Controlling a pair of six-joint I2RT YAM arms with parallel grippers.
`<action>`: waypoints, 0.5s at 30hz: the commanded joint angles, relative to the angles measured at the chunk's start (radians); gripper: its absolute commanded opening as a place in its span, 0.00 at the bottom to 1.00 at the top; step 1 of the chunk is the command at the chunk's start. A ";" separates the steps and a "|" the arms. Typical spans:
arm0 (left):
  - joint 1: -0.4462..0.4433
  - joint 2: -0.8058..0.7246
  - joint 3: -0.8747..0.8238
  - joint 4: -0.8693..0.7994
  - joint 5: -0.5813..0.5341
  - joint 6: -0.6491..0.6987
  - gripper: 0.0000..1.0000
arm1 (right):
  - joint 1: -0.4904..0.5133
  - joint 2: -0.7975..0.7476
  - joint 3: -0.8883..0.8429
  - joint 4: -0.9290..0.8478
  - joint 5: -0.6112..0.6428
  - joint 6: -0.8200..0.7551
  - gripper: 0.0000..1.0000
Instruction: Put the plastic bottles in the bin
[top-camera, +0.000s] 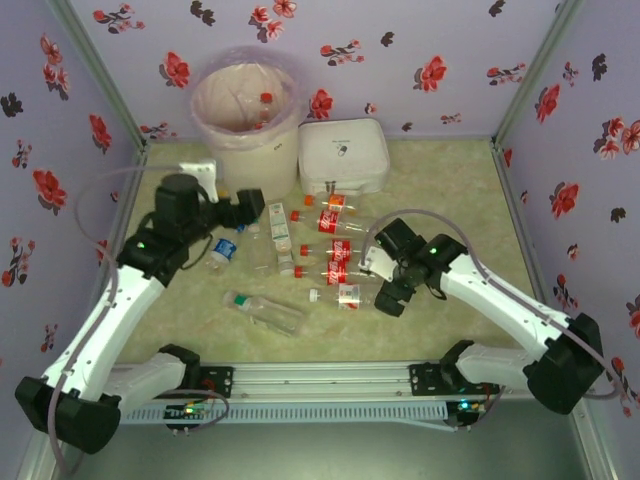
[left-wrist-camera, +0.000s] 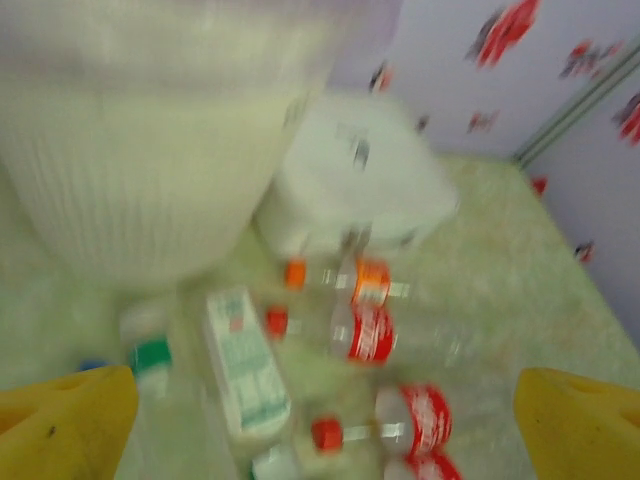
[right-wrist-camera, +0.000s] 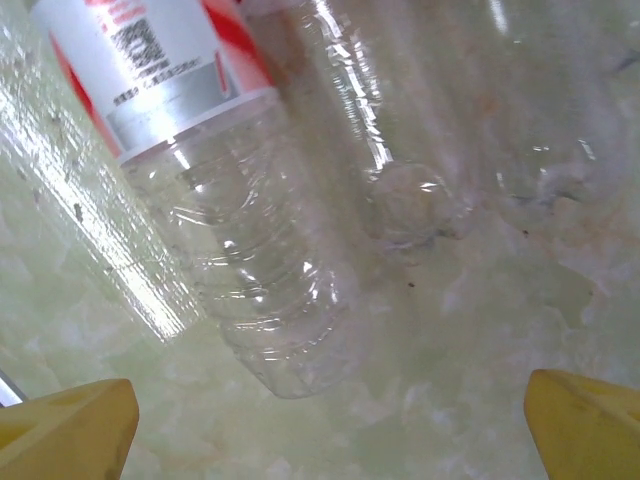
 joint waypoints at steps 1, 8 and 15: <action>-0.060 -0.041 -0.091 0.009 -0.074 -0.170 0.96 | 0.039 0.045 0.026 -0.045 0.026 -0.072 1.00; -0.121 -0.141 -0.296 0.081 -0.112 -0.311 0.98 | 0.118 0.148 -0.005 0.006 0.060 -0.085 0.99; -0.121 -0.184 -0.315 0.055 -0.115 -0.314 0.98 | 0.137 0.192 -0.046 0.111 0.110 -0.093 0.97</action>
